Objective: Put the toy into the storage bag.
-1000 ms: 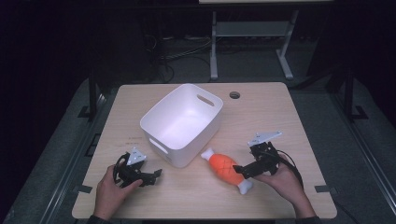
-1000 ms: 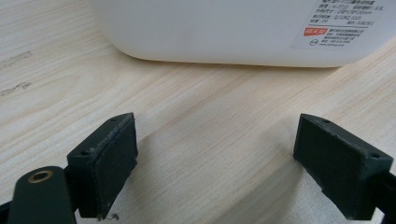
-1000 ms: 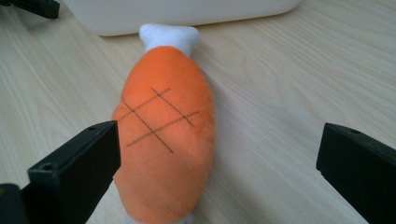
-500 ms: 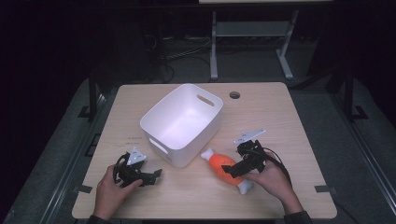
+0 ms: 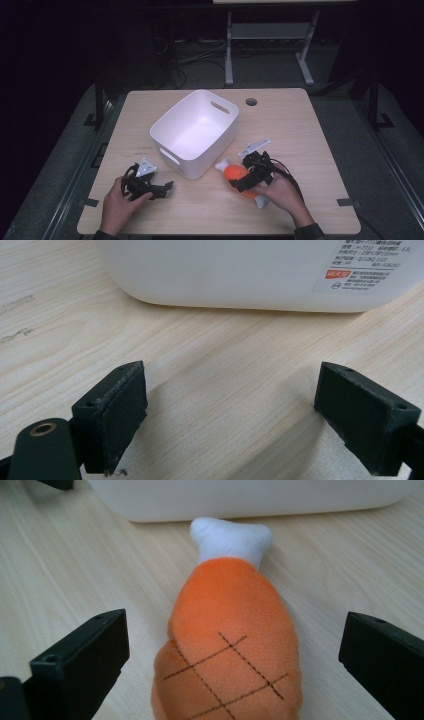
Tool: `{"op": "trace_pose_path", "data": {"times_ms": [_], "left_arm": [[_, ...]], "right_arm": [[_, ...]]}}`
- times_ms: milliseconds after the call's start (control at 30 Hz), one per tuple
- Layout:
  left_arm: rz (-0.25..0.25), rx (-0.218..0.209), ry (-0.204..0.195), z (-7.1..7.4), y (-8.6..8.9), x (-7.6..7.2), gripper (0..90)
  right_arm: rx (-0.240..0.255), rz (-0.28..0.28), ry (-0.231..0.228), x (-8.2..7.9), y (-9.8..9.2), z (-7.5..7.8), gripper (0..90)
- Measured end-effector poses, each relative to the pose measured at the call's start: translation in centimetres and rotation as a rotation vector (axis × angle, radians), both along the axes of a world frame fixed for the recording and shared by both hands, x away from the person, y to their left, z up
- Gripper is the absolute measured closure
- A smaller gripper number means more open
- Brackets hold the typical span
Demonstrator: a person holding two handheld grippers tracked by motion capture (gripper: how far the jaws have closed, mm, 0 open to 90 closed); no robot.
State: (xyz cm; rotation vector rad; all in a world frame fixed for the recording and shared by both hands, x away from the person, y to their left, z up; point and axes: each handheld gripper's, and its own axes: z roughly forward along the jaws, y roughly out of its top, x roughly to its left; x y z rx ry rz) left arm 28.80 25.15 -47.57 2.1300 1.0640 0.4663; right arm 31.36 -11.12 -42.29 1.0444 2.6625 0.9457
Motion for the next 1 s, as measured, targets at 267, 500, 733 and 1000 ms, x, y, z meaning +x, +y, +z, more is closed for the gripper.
{"op": "trace_pose_path", "data": {"times_ms": [267,500,733,1000], "left_arm": [[-0.003,0.003,0.001,0.0,0.0,0.0,12.6],[-0.002,0.003,0.001,0.0,0.0,0.0,12.6],[-0.003,0.003,0.001,0.0,0.0,0.0,12.7],[-0.002,0.003,0.001,0.0,0.0,0.0,12.6]], "right_arm": [[-0.043,0.004,0.03,0.3,0.9,-1.3,0.0],[-0.08,-0.004,0.059,0.5,1.1,-2.1,0.0],[-0.116,0.004,0.094,0.5,1.5,-3.0,0.0],[-0.139,0.018,0.108,0.4,1.7,-3.4,0.0]]}}
